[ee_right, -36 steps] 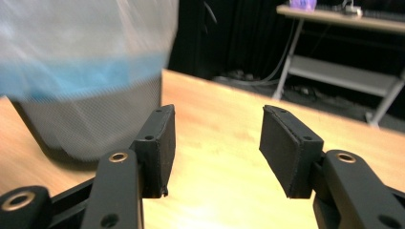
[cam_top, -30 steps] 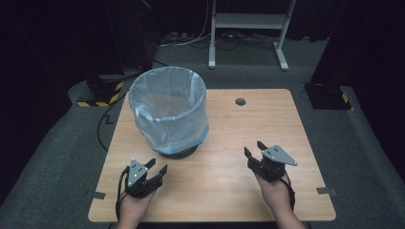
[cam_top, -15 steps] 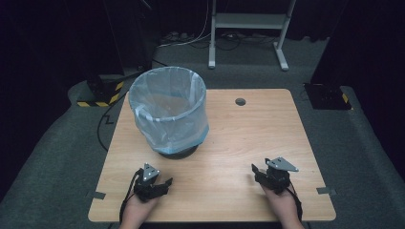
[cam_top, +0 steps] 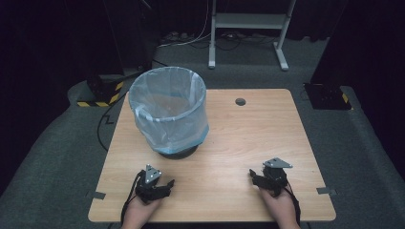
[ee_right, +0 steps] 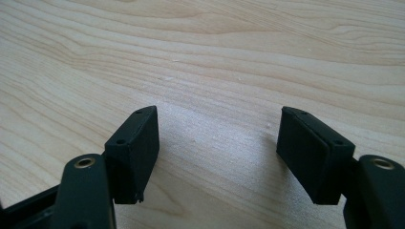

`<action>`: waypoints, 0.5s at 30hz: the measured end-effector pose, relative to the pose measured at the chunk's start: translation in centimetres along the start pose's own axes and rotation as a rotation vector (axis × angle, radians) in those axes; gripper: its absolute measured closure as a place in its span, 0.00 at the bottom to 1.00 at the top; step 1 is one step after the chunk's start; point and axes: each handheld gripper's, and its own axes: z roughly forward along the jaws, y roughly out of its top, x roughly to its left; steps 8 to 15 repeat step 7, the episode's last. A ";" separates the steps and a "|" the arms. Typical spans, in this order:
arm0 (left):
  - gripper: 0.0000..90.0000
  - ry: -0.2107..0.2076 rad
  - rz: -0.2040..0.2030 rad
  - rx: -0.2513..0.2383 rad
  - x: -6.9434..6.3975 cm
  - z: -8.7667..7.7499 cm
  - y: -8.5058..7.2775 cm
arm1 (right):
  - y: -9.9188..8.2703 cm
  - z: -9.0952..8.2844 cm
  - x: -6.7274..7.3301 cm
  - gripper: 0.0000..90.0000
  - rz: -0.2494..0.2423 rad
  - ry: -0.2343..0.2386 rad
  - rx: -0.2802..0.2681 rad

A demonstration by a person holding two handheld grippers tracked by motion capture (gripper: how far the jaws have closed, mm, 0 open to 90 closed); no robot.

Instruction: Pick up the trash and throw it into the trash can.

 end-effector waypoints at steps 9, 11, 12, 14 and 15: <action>0.31 -0.004 -0.001 -0.003 0.0 0.0 0.0 | 0.0 0.0 0.0 0.35 0.002 -0.002 -0.001; 0.31 -0.004 -0.001 -0.003 0.0 0.0 0.0 | 0.0 0.0 0.0 0.35 0.002 -0.002 -0.001; 0.31 -0.004 -0.001 -0.003 0.0 0.0 0.0 | 0.0 0.0 0.0 0.35 0.002 -0.002 -0.001; 0.31 -0.004 -0.001 -0.003 0.0 0.0 0.0 | 0.0 0.0 0.0 0.35 0.002 -0.002 -0.001; 0.31 -0.004 -0.001 -0.003 0.0 0.0 0.0 | 0.0 0.0 0.0 0.35 0.002 -0.002 -0.001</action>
